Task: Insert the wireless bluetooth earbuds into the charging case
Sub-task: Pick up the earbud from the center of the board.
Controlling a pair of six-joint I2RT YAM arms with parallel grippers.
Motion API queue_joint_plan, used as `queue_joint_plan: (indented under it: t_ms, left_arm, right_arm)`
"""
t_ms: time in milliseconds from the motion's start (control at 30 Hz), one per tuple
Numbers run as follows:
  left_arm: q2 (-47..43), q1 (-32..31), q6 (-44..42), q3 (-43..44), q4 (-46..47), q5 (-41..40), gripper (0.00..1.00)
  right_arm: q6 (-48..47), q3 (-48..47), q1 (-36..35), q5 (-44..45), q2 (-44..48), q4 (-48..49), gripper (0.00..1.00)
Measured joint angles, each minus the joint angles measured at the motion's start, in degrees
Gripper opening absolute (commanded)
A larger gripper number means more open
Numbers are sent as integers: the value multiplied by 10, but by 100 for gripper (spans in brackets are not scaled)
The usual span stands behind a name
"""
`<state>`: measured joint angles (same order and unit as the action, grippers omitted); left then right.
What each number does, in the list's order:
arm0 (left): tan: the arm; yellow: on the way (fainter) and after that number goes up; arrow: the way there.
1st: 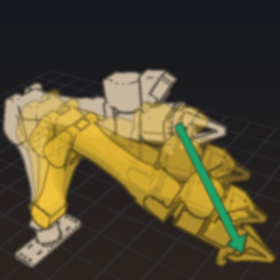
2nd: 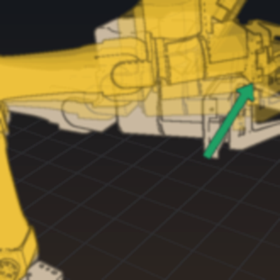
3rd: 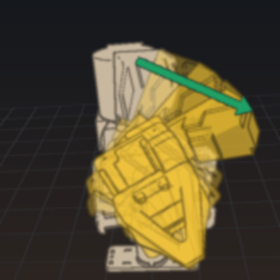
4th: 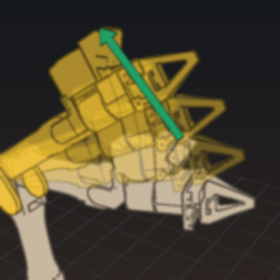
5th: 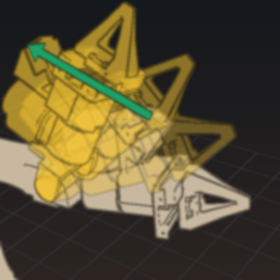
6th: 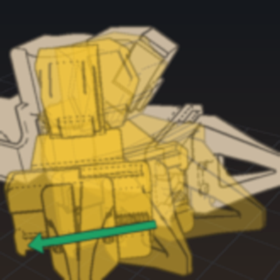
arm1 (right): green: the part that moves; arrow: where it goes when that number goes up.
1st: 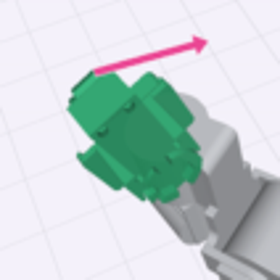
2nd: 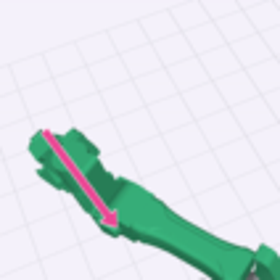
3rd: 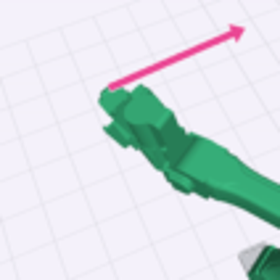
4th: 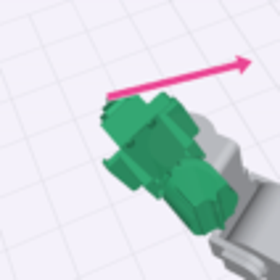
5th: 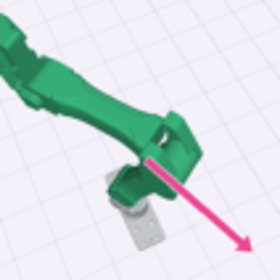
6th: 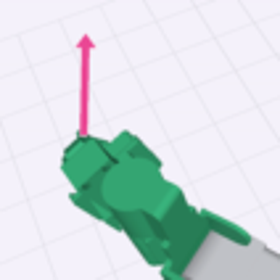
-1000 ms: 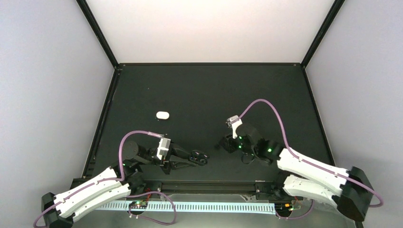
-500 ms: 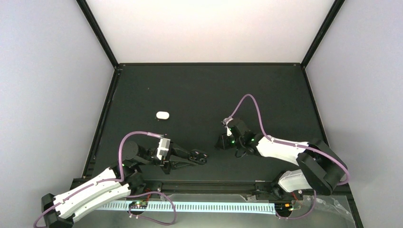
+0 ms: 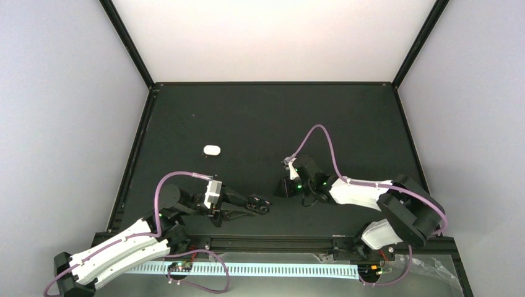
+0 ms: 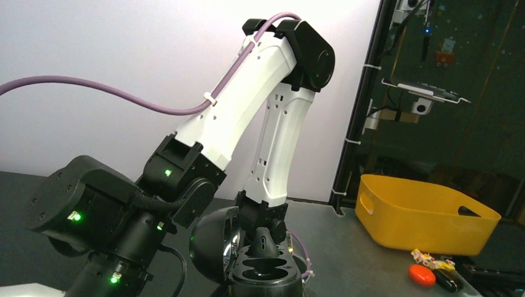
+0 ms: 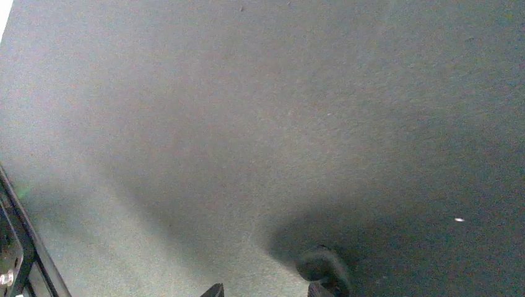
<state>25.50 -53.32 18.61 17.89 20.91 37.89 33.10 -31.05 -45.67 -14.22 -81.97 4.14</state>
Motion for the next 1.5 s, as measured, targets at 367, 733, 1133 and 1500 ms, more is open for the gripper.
queue_joint_plan:
  t_ms: [367, 733, 1133, 1500]
  left_arm:
    - [0, 0, 0, 0, -1, -1, 2]
    - [0, 0, -1, 0, -9, -2, 2]
    - [0, 0, -4, 0, -12, -2, 2]
    - [-3, 0, -4, 0, -16, -2, 2]
  right_arm:
    - [18, -5, -15, 13, -21, 1, 35]
    - [18, -21, -16, 75, -5, -43, 37]
    - [13, -12, -14, 97, 63, -103, 44]
    - [-14, -17, -27, 106, 68, -134, 38]
